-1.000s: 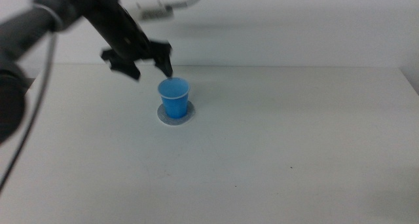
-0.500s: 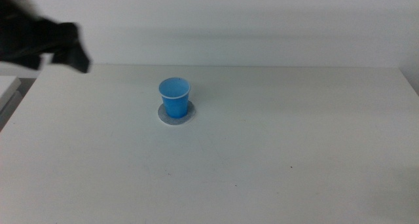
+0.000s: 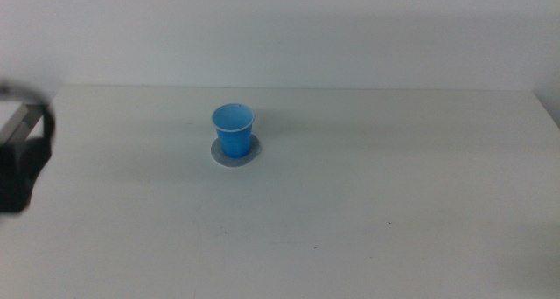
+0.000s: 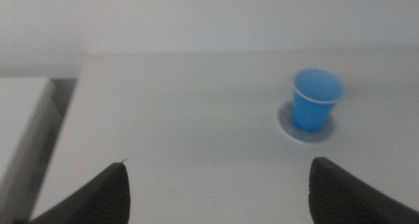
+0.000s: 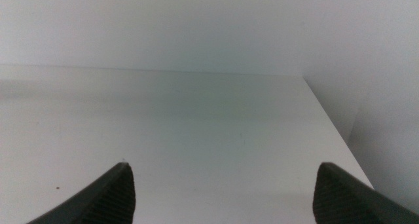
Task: Place an empty cup on a cup mat.
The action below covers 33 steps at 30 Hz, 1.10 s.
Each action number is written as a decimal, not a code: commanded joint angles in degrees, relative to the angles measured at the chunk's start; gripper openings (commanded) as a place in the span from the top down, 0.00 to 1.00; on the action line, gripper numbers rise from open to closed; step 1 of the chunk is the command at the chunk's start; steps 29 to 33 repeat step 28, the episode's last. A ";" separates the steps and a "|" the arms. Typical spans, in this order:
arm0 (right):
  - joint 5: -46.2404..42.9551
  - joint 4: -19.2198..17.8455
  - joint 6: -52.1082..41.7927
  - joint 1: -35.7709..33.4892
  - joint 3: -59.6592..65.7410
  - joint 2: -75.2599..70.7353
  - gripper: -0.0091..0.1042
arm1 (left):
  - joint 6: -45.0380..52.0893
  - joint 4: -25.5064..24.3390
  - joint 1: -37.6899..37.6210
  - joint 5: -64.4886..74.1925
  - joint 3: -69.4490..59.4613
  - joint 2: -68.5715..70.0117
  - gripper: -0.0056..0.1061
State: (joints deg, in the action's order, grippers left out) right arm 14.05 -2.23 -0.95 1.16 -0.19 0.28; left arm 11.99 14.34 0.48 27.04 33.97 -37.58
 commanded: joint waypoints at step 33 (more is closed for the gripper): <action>-0.38 -0.39 -0.23 -0.12 0.19 -0.28 0.10 | -25.39 -16.90 -4.97 -17.82 -33.97 37.58 0.11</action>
